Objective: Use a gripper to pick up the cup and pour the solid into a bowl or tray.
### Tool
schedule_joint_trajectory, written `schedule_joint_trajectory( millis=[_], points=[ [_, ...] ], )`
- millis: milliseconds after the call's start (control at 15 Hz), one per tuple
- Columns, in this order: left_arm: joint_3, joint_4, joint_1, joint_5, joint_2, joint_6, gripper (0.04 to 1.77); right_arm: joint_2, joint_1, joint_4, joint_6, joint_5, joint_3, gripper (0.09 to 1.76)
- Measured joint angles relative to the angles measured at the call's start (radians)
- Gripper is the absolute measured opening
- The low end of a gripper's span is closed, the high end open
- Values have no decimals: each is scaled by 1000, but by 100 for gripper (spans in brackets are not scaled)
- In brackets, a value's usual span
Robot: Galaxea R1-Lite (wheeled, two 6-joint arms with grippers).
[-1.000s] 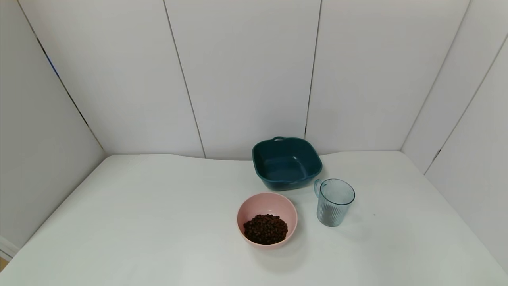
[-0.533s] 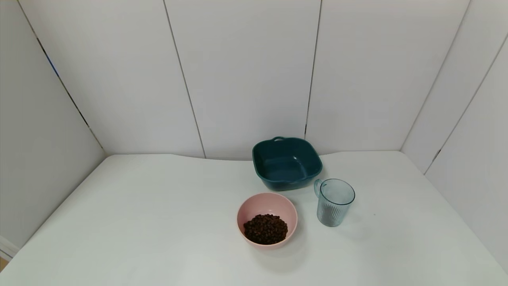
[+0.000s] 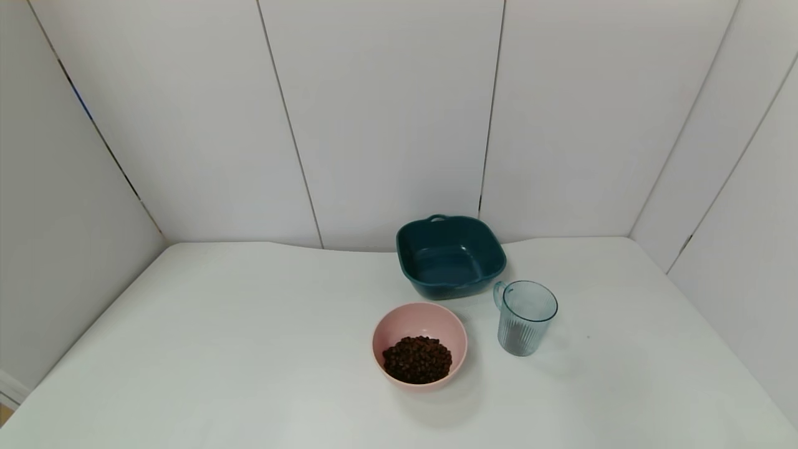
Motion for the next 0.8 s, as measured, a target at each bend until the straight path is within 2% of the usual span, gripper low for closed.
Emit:
schedule_joint_trajectory(
  millis=[200, 800],
  points=[
    [0, 0, 0, 0, 0, 0, 172, 0, 0, -45, 17, 14, 50, 170],
    [0, 0, 0, 0, 0, 0, 172, 0, 0, -47, 48, 6, 59, 170]
  ],
)
